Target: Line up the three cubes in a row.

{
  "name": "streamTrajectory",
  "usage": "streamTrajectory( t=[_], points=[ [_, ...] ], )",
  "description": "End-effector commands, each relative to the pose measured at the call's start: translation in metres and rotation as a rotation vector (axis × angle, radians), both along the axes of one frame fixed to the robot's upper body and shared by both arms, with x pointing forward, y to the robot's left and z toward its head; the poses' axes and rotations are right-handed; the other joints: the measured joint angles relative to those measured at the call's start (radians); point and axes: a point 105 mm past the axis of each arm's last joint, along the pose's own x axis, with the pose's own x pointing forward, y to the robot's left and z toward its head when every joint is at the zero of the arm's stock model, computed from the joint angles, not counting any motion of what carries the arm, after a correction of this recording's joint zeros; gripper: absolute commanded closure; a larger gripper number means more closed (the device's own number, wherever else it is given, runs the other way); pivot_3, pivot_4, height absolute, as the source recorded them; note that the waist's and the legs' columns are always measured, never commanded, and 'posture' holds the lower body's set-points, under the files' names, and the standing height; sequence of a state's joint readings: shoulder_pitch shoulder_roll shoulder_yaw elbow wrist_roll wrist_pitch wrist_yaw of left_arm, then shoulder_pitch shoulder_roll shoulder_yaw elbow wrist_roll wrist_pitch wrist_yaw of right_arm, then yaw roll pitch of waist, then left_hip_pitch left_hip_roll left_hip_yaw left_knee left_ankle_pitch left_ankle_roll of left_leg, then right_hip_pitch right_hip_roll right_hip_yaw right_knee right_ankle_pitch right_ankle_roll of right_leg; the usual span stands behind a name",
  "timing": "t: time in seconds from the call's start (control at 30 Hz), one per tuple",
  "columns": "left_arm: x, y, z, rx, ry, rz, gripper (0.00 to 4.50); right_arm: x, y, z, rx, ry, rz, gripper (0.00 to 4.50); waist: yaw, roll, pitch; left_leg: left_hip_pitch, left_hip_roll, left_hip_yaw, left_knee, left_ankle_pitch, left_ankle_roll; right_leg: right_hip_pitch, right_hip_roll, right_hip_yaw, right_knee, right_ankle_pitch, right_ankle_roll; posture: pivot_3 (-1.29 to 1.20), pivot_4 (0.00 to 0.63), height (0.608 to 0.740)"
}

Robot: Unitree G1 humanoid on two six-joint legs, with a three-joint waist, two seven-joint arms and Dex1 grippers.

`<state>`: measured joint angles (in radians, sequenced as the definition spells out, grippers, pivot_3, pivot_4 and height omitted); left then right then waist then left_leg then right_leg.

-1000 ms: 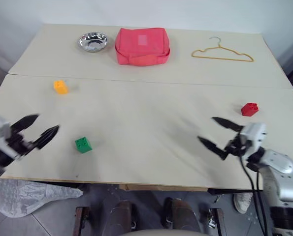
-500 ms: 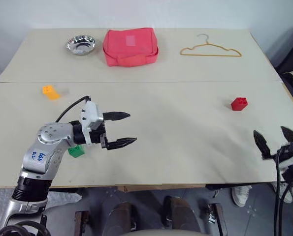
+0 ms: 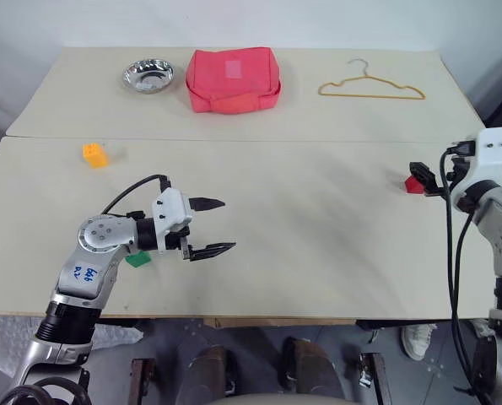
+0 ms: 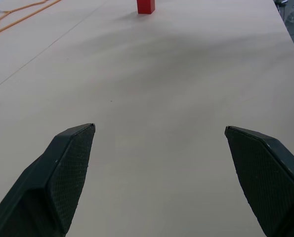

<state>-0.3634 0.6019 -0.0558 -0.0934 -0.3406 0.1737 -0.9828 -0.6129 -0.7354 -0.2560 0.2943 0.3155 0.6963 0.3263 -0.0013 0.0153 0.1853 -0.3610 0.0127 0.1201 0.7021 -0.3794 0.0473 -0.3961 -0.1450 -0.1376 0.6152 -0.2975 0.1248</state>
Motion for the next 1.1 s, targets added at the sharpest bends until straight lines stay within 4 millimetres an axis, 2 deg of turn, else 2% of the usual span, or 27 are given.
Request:
streamTrajectory(
  t=[0.03, 0.13, 0.23, 0.4, 0.47, 0.53, 0.57, 0.63, 0.73, 0.83, 0.97, 1.1],
  points=[
    [0.0, -0.001, 0.012, -0.03, -0.04, 0.011, 0.01, 0.006, -0.014, 0.0, -0.006, 0.021, -0.047, 0.0, -0.001, 0.0, 0.0, -0.001, 0.0, 0.0, 0.0, 0.0, 0.0, 0.0, 0.0, 0.0, 0.0, 0.0, 0.0, 0.0, 0.15, 0.74],
    [-0.001, 0.001, 0.011, -0.033, -0.041, 0.027, 0.01, 0.011, -0.015, -0.008, -0.015, 0.052, -0.041, 0.0, -0.003, 0.0, 0.0, -0.002, 0.0, -0.001, -0.001, 0.0, 0.0, -0.002, 0.0, -0.001, -0.001, 0.0, 0.0, 0.0, 0.15, 0.74],
    [-0.003, 0.002, 0.012, -0.038, -0.04, 0.036, 0.0, 0.016, -0.01, -0.008, -0.003, 0.052, -0.008, 0.61, -0.005, 0.0, 0.0, -0.003, 0.0, -0.001, -0.001, 0.0, 0.0, -0.002, 0.0, -0.002, -0.001, 0.0, 0.0, 0.0, 0.15, 0.74],
    [-0.003, 0.003, 0.013, -0.049, -0.043, 0.052, 0.0, 0.018, -0.002, -0.01, 0.0, 0.076, 0.05, 2.32, -0.004, 0.0, 0.0, -0.003, 0.0, -0.001, -0.001, 0.001, 0.001, -0.002, 0.0, -0.002, -0.002, 0.0, 0.001, 0.0, 0.15, 0.74],
    [-0.002, 0.005, 0.016, -0.055, -0.05, 0.063, 0.0, 0.019, 0.005, -0.003, 0.0, 0.071, 0.102, 3.01, -0.003, 0.0, 0.0, -0.004, 0.0, -0.002, -0.001, 0.001, 0.001, -0.002, 0.0, -0.002, -0.002, 0.0, 0.001, 0.0, 0.15, 0.74],
    [-0.002, 0.008, 0.017, -0.062, -0.053, 0.073, 0.0, 0.018, 0.02, 0.005, 0.005, 0.067, 0.204, 3.01, -0.004, 0.0, 0.0, -0.005, 0.0, -0.003, -0.001, 0.001, 0.001, -0.002, 0.0, -0.004, -0.003, 0.0, 0.001, 0.0, 0.15, 0.74],
    [-0.002, 0.01, 0.018, -0.064, -0.054, 0.077, 0.0, 0.017, 0.033, 0.01, -0.007, 0.073, 0.299, 3.01, -0.004, 0.0, 0.0, -0.005, 0.0, -0.003, -0.001, 0.001, 0.001, -0.002, 0.0, -0.004, -0.003, 0.0, 0.001, 0.0, 0.15, 0.74],
    [-0.002, 0.015, 0.017, -0.062, -0.048, 0.09, 0.0, 0.005, 0.073, 0.016, -0.073, 0.114, 0.579, 3.01, -0.004, 0.001, 0.001, -0.006, 0.0, -0.003, -0.001, 0.001, 0.001, -0.002, 0.0, -0.004, -0.003, 0.0, 0.001, 0.0, 0.15, 0.74],
    [-0.002, 0.019, 0.014, -0.053, -0.041, 0.094, 0.0, -0.011, 0.115, 0.025, -0.196, 0.097, 0.897, 3.01, -0.006, 0.001, 0.001, -0.006, 0.001, -0.003, -0.001, 0.001, 0.001, -0.003, 0.0, -0.005, -0.003, 0.0, 0.001, 0.0, 0.15, 0.74],
    [-0.002, 0.02, 0.012, -0.051, -0.036, 0.095, 0.0, -0.029, 0.15, 0.02, -0.369, 0.115, 1.21, 3.01, -0.005, 0.001, 0.001, -0.006, 0.0, -0.003, 0.0, 0.001, 0.001, -0.003, 0.0, -0.005, -0.003, 0.0, 0.001, 0.0, 0.15, 0.74],
    [-0.002, 0.02, 0.011, -0.048, -0.029, 0.09, 0.0, -0.034, 0.184, 0.009, -0.453, 0.151, 1.428, 3.01, -0.003, 0.001, 0.001, -0.007, 0.0, -0.004, 0.001, 0.001, 0.001, -0.003, 0.0, -0.005, -0.003, 0.001, 0.001, 0.0, 0.15, 0.74],
    [-0.006, 0.019, 0.011, -0.054, -0.027, 0.085, 0.0, -0.027, 0.206, -0.004, -0.517, 0.142, 1.516, 3.01, -0.002, 0.001, 0.001, -0.008, 0.0, -0.006, 0.002, 0.001, 0.001, -0.003, 0.0, -0.008, -0.003, 0.001, 0.001, 0.0, 0.15, 0.74]
  ],
)
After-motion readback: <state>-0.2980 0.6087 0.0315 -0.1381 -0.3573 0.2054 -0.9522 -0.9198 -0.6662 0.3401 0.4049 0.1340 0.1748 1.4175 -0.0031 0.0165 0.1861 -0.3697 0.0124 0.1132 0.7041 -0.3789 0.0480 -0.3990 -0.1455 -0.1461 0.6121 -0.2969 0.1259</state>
